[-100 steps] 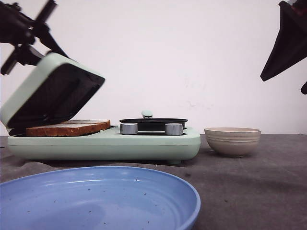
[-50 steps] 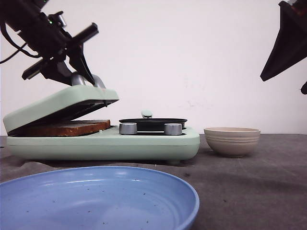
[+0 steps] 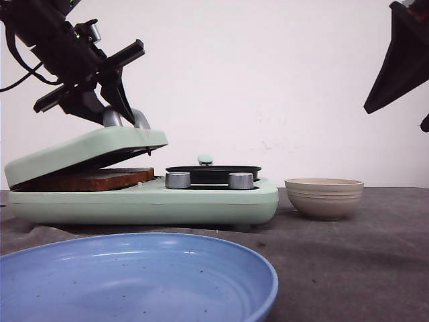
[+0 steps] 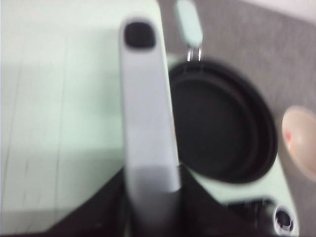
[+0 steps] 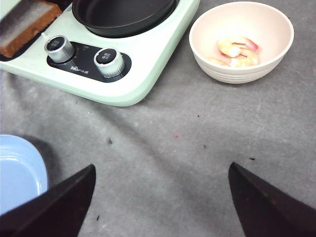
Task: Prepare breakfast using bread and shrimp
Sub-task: 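Grasp the lid handle with the left gripper and swing the lid down, then release the lid handle and raise the left gripper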
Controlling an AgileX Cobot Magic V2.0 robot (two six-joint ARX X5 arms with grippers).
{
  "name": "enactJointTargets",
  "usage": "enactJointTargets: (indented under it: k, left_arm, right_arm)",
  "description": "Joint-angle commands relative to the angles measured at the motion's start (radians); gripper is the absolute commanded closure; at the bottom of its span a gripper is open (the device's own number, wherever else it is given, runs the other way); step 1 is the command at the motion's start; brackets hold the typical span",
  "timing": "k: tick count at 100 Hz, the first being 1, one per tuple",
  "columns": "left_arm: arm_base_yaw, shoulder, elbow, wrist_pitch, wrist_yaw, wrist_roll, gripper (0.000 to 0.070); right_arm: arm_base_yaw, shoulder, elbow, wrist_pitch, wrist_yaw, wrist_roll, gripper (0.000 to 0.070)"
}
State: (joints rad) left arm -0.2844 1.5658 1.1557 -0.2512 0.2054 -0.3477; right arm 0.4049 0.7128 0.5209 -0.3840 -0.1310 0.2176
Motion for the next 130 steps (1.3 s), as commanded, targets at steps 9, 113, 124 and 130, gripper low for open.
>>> enactJointTargets:
  k: [9,113,124,130]
  left_arm:
    - [0.010,0.023,0.000,-0.014,-0.034,0.034,0.0453]
    - [0.043,-0.243,0.098,-0.019,-0.014,0.130,0.0295]
    - [0.051,-0.304,0.098,-0.026,-0.014,0.142,0.0295]
    - [0.053,-0.336,0.098,-0.029,-0.015,0.154,0.0296]
  right_arm:
    - [0.005,0.004,0.005,0.009,0.000,0.011,0.0179]
    - [0.005,0.004,0.005,0.003,0.000,0.011,0.0179]
    - [0.005,0.004,0.005,0.011,0.000,0.011,0.0179]
    - [0.005,0.004,0.005,0.021,0.000,0.011,0.0179]
